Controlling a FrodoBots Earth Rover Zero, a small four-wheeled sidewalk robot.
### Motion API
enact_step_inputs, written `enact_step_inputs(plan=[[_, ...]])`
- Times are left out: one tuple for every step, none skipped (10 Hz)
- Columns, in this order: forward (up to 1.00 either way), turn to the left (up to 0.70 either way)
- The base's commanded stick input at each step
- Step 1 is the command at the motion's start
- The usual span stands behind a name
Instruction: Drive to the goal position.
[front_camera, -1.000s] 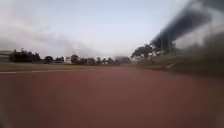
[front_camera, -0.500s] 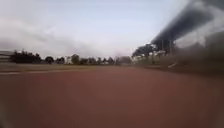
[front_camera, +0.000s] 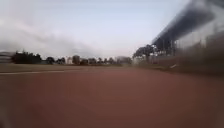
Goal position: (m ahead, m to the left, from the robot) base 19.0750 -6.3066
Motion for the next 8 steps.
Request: enact_step_inputs(plan=[[0.70, -0.35], [0.70, -0.35], [0.70, -0.35], [0.70, -0.35], [0.70, -0.35], [0.70, -0.35], [0.70, -0.35], [0.70, -0.35]])
